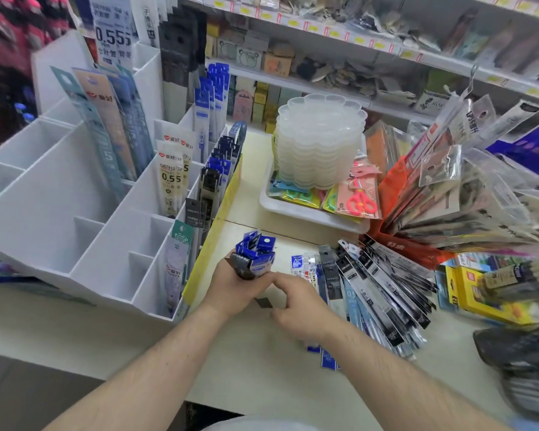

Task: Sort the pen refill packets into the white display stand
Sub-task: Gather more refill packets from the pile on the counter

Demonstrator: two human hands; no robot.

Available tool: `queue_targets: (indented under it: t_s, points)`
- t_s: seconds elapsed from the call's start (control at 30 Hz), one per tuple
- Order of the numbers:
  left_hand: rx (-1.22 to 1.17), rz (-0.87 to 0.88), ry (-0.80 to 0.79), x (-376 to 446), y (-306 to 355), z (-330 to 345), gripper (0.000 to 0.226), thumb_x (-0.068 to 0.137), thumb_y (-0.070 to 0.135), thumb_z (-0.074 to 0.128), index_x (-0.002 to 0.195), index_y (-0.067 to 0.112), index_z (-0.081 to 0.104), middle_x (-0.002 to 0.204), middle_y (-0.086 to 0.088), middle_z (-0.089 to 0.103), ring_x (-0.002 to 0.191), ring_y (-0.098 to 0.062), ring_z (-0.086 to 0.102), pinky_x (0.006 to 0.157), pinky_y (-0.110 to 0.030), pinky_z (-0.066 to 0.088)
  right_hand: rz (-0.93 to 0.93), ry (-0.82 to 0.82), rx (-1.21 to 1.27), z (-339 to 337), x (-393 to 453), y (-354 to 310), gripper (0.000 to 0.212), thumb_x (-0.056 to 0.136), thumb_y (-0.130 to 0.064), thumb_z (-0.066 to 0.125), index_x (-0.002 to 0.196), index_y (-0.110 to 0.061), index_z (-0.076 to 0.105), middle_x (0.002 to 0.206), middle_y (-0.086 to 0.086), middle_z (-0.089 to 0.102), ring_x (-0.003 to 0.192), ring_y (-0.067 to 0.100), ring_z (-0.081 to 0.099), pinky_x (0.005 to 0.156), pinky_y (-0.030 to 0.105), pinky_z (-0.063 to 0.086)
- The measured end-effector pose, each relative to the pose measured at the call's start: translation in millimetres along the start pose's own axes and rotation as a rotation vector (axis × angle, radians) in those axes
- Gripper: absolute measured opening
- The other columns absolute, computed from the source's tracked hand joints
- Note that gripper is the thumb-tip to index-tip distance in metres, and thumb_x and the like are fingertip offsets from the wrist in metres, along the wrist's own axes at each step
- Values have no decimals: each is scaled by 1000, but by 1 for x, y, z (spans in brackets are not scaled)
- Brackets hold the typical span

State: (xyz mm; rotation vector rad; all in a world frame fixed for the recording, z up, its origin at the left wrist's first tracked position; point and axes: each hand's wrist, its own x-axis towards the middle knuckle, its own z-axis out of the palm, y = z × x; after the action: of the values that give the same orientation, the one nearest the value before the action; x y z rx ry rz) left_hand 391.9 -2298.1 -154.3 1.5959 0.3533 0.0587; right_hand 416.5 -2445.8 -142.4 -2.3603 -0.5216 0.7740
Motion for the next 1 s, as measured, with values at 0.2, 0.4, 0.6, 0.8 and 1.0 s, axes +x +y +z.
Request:
queue_targets:
  t_s: [0.2,0.4,0.6,0.8,1.0]
  points:
    - [-195,-162,153,-1,28,-7,16,79,3,77,81,16,68,71,1,69,72,-23,65,52,-30,50,225,271,467,-20,-3,-2,39,82,4,58,107,-22,71,111,-9,70,109,9,64,104,34,48]
    - [-443,-357,108,3,66,-9,7,83,2,70,88,6,67,85,-18,66,82,-29,63,79,-40,53,242,143,849,-66,-15,-29,42,69,-18,68,111,-14,66,110,10,74,100,23,71,88,37,53]
    - [-582,-382,62,-9,97,-5,13,86,8,71,98,6,66,74,-12,68,67,-28,69,71,-44,60,129,-49,451,-57,-24,-75,65,63,-26,85,118,-30,51,93,-3,73,68,6,68,55,20,47]
    - [-586,-265,93,-17,105,-17,18,83,14,74,101,16,70,84,-3,74,85,-21,70,78,-35,57,92,-46,366,-37,-19,-91,30,63,-20,77,84,-19,56,65,-4,64,56,13,59,49,24,42]
    - [-400,-173,-154,-29,98,-43,67,61,26,80,123,11,59,104,-10,71,94,-26,68,80,-37,54,87,-45,602,-37,-22,-107,20,70,-2,71,74,-13,54,56,0,55,45,10,51,44,21,33]
